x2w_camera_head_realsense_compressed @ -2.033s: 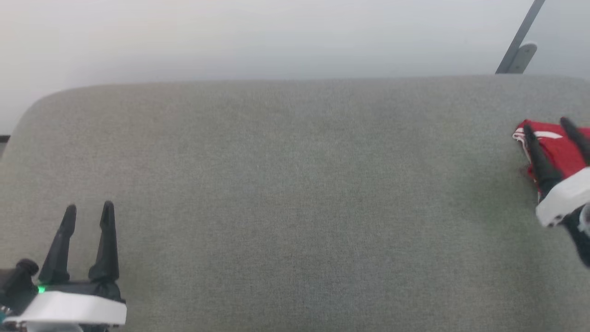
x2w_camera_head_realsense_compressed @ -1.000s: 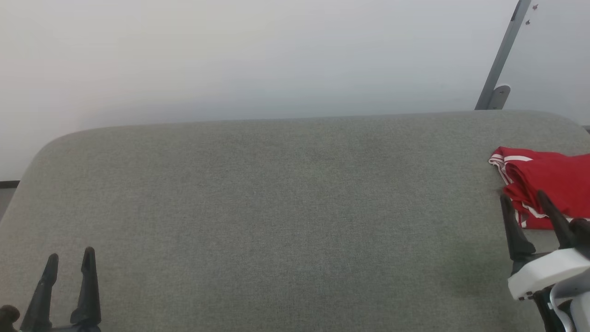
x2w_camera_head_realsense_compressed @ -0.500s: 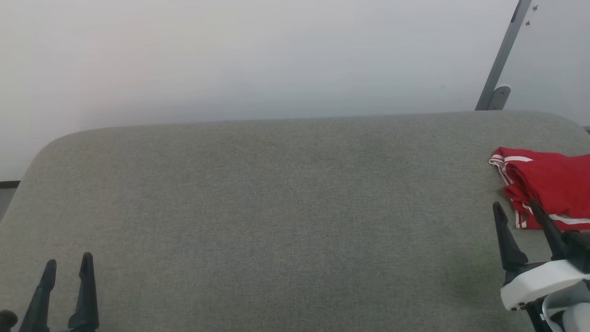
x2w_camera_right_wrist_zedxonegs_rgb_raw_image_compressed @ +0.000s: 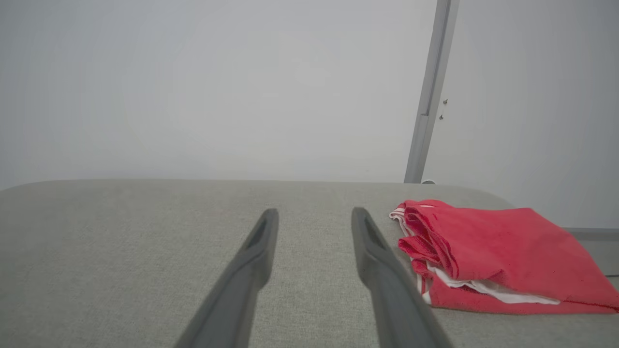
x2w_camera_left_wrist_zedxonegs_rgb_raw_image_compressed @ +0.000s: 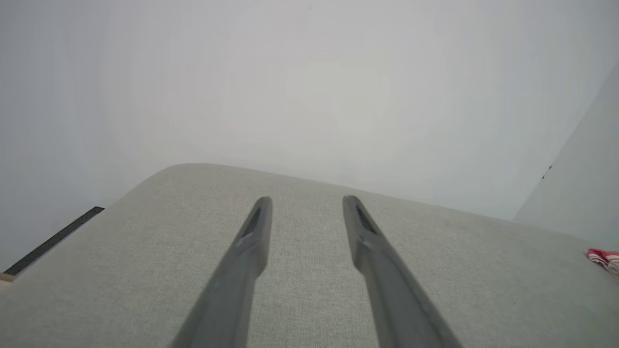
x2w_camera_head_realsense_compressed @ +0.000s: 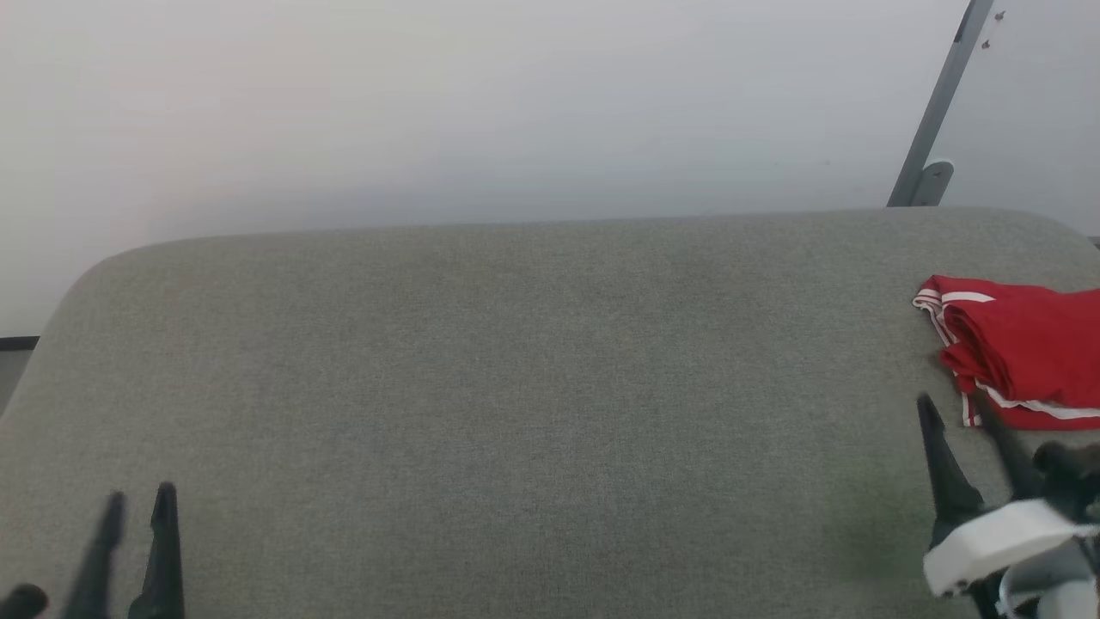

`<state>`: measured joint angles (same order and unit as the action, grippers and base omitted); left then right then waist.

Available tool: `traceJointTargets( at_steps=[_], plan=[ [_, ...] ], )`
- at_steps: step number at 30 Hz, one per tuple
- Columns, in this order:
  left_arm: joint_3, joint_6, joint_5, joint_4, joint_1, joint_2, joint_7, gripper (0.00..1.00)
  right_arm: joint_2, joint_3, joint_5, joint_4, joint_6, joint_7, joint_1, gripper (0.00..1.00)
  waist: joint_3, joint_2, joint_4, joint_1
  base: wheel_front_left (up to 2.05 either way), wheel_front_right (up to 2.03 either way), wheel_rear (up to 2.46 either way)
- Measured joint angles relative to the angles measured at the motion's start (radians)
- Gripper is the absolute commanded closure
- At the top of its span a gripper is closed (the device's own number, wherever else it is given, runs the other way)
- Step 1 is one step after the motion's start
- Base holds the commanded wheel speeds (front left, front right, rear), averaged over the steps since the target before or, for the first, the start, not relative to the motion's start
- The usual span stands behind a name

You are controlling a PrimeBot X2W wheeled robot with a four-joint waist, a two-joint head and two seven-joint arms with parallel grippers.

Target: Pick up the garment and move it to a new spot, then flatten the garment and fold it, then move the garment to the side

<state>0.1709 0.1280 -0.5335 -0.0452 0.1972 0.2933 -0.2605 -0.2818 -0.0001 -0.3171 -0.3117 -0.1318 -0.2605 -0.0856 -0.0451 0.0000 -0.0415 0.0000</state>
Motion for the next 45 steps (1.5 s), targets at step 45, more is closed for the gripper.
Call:
traceJointTargets(
  at_steps=[45],
  plan=[
    [-0.035,0.0,-0.535,-0.122,-0.129,-0.142,0.189,1.0,0.127,-0.053,-0.642,0.01,0.0,0.19,0.02,1.0,0.017,0.0,0.015,0.0,0.0,0.0,0.0]
  ],
)
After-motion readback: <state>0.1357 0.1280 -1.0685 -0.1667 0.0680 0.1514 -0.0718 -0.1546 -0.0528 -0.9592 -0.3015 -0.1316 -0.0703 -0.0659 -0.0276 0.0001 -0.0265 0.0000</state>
